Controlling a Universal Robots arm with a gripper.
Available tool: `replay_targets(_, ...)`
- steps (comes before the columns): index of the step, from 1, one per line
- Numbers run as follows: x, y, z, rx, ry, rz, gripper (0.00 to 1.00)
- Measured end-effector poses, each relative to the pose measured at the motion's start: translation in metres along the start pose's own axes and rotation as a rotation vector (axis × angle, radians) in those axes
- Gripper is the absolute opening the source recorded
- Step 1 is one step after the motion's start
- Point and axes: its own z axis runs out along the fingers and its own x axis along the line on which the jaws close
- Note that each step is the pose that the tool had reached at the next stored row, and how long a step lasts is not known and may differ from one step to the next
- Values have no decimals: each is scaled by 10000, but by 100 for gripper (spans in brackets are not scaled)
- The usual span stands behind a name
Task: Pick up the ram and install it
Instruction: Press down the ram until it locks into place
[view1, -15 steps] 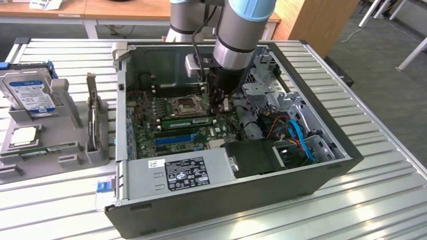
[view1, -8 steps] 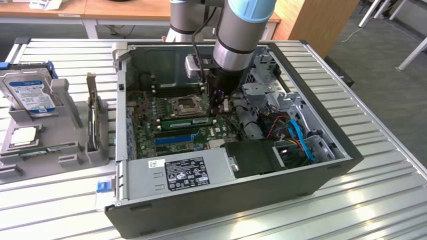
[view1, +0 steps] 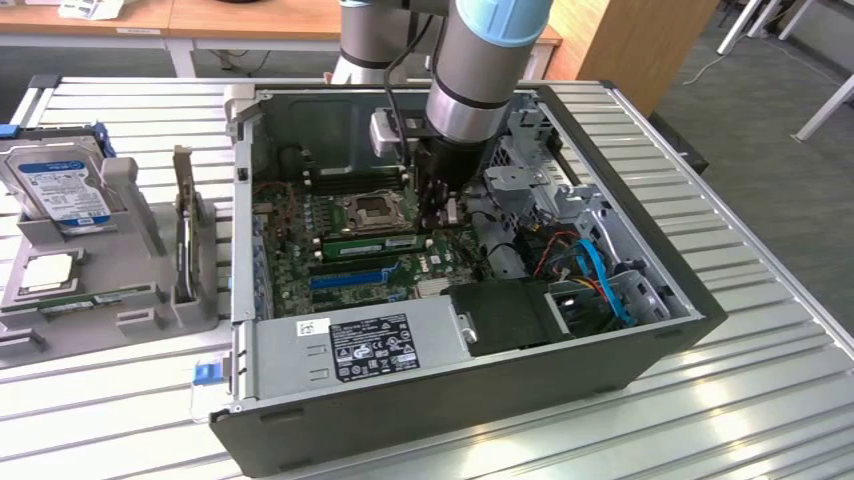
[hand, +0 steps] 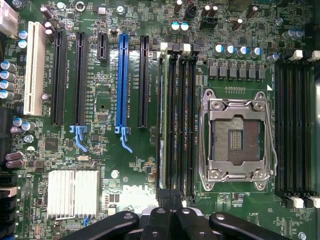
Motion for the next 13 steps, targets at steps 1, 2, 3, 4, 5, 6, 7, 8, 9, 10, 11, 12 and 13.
replay_targets(1, 0, 0, 0, 0, -1, 0, 10)
replay_targets(2, 0, 0, 2, 0, -2, 0, 10)
replay_targets(3, 0, -1, 7, 1, -5, 0, 10)
replay_targets(4, 0, -1, 12, 1, -5, 0, 10)
replay_targets(5, 1, -1, 16, 0, -2, 0, 10)
replay_targets(6, 1, -1, 16, 0, 0, 0, 10)
replay_targets(7, 1, -1, 16, 0, 0, 0, 10)
replay_targets(8, 1, -1, 16, 0, 0, 0, 10)
replay_targets(9, 1, -1, 17, 0, 0, 0, 10)
replay_targets(10, 1, -1, 17, 0, -1, 0, 10)
replay_targets(11, 1, -1, 20, 1, -3, 0, 10)
replay_targets(12, 1, -1, 25, 2, -5, 0, 10)
replay_targets(13, 2, -2, 27, 1, -1, 0, 10)
